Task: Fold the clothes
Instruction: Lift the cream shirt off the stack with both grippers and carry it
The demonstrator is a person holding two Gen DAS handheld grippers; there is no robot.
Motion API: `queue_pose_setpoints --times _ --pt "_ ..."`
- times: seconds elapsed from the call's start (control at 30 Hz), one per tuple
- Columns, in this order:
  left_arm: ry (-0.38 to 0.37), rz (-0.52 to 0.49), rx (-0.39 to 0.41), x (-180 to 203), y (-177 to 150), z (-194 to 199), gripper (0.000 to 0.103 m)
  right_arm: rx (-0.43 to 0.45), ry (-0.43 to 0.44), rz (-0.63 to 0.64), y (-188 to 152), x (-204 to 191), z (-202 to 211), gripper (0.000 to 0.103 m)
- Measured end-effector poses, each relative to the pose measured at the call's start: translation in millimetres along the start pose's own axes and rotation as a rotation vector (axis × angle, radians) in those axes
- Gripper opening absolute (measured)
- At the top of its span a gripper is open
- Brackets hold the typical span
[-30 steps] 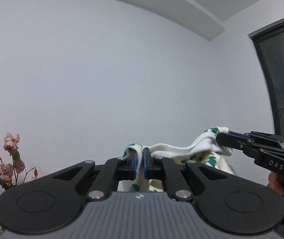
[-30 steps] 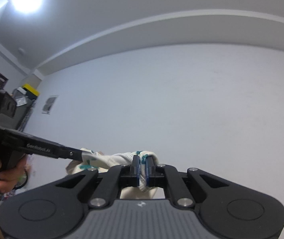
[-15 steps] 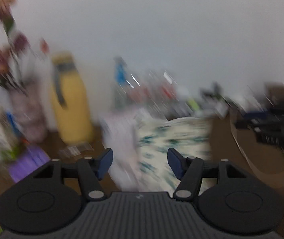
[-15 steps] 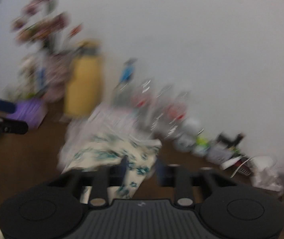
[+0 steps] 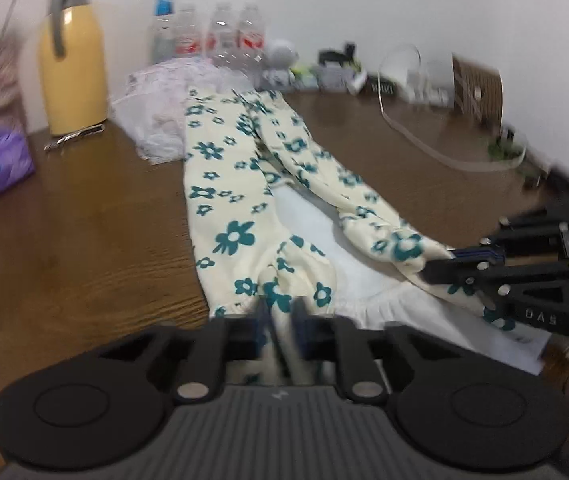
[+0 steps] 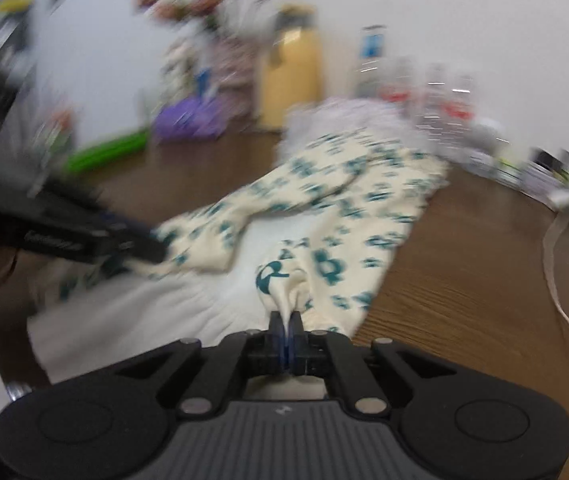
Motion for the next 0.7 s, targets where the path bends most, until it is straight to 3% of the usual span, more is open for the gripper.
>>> queue_pose_setpoints --times 0.13,0.2,0.27,0.33,0.37,0.4,0.43,0.5,0.57,0.6,0.63,0.67,0.7 --pt "-0.077 0.296 0.169 -53.3 7.5 35.8 0.003 0.112 -0.125 -0.354 -5.7 59.2 33.7 0.0" --pt "-0.017 0.509 0.215 -93.6 -0.5 49.3 0.003 0.108 -0.177 -0.521 -21.3 83.5 42.0 0.001" --pt "0.06 0.68 0.255 -124.3 -21.4 59.5 0.003 0.054 -0.203 -0.483 -31.4 83.4 40.3 0.008" --pt "0.187 0.775 0.257 -139.2 -41.0 63.1 0.008 0.069 -0.193 -0.449 -31.0 81.2 43.0 0.012" --pt "0.185 0.737 0.263 -133.8 -41.4 65.5 0.009 0.08 -0.186 -0.433 -30.3 80.0 44.6 0.029" --pt "0.182 0.698 0.27 -128.4 -41.9 67.9 0.019 0.093 -0.179 -0.418 -27.1 81.5 43.9 0.039" --pt "0.178 0.66 0.277 -122.6 -42.0 70.3 0.046 0.103 -0.175 -0.407 -22.9 83.4 39.9 0.051" --pt "0.13 0.56 0.309 -102.3 -28.7 68.7 0.084 0.081 -0.152 -0.37 -15.7 82.3 29.7 0.044" --pt "0.134 0.432 0.291 -85.7 -13.2 56.7 0.079 0.053 -0.161 -0.335 -13.4 79.6 18.4 0.003" --pt "0.151 0.407 0.242 -83.5 -8.8 45.6 0.06 0.036 -0.181 -0.33 -14.6 77.7 15.3 0.002" --pt "0.15 0.421 0.19 -84.3 -8.3 33.0 0.021 0.019 -0.182 -0.331 -17.4 73.3 13.6 0.001" --pt "0.144 0.435 0.168 -86.9 -8.4 28.2 0.004 0.004 -0.178 -0.333 -20.5 68.4 12.0 0.0" --pt "0.138 0.449 0.147 -89.4 -8.4 23.4 0.004 -0.012 -0.151 -0.33 -25.2 59.0 10.7 0.0"
Point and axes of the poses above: each gripper's, at about its wrist camera, not at the fingertips, and z roughly against the way its jaws point, x to its right, y to its top, the point moved 5 cm from there along -z, roughly the way its jaws point, and after that the axes turned 5 degrees about -y, right-handed, at the moved point
